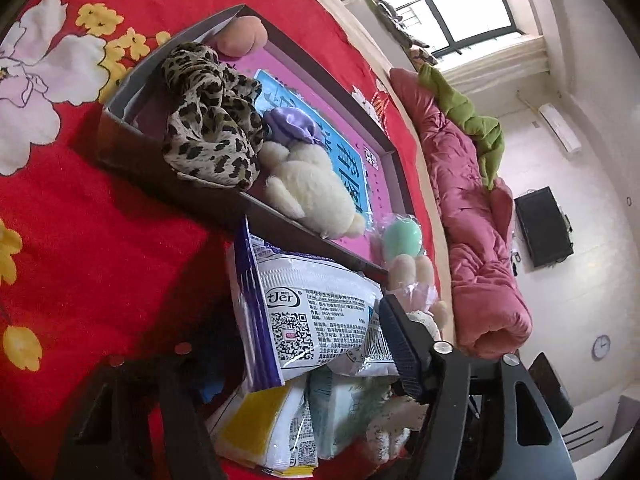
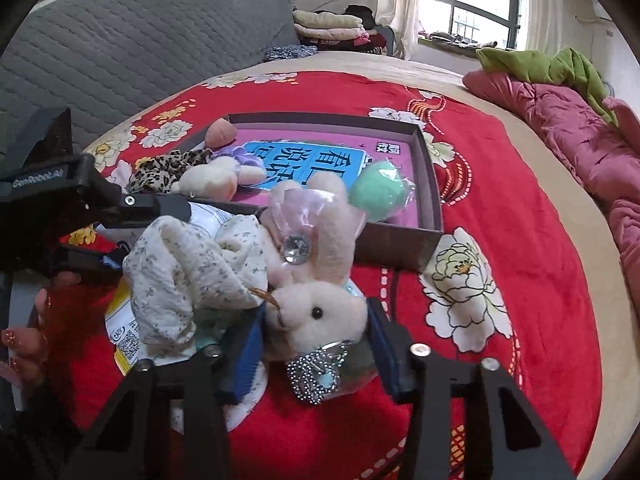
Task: Organize soft objects
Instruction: 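Grasp the white snack bag with the left tool while the right tool grips the pink crowned bunny, then lift the snack bag with the left tool while the right tool lifts the pink bunny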
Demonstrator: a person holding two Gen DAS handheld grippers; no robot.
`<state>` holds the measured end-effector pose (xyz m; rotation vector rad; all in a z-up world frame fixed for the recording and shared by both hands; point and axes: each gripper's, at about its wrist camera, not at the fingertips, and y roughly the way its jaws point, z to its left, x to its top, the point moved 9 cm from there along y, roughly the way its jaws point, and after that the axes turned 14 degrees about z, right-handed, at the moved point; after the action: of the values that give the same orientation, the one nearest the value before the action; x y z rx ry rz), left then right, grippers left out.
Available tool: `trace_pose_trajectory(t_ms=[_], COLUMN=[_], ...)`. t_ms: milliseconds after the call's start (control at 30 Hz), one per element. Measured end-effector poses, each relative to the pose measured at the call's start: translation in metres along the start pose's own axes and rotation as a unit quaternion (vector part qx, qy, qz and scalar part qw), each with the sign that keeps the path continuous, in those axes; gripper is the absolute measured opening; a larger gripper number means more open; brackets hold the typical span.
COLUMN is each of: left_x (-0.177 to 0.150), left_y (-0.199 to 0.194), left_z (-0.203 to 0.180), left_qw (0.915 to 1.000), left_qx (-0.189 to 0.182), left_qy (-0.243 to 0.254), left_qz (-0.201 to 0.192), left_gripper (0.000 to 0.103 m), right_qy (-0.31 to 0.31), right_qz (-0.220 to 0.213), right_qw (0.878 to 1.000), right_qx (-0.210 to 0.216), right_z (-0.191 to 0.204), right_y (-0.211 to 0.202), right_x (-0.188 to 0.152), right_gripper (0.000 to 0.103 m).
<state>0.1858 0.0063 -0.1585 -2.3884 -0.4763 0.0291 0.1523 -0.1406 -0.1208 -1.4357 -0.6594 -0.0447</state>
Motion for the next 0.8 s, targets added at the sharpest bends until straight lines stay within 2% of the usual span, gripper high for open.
trace_pose_trajectory(t_ms=[133,267,333,567,800], left_x=[0.001,-0.002,-0.002,-0.005,-0.012], left_y=[0.001,-0.004,-0.006,-0.013,-0.031], left_z=[-0.003,-0.001,-0.001,-0.005,-0.014], left_qw=[1.0,1.0,1.0,0.9999,0.999], left_qx=[-0.004,0.005,0.003,0.004,0.019], left_qy=[0.002,0.005,0.003,0.011,0.034], left_qz=[-0.001,-0.005,-0.007,-0.012,-0.021], left_gripper=[0.057,0.041,0.038,0.029,0.027], right_qy=[0.012,0.026,0.033,0.054,0.054], right_qz=[-0.003,-0.011,-0.012,-0.018,-0.032], right_qw=[1.0,0.999,0.999,0.998,0.998], right_qx=[0.021,0.028,0.03,0.032,0.031], right_z=[-0.002,-0.008,-0.012,-0.023,-0.024], right_y=[-0.002,-0.009,-0.012,-0.019,-0.029], right_x=[-0.001,-0.001,-0.002,-0.004,-0.002], right_gripper=[0.043,0.043,0.043,0.043,0.043])
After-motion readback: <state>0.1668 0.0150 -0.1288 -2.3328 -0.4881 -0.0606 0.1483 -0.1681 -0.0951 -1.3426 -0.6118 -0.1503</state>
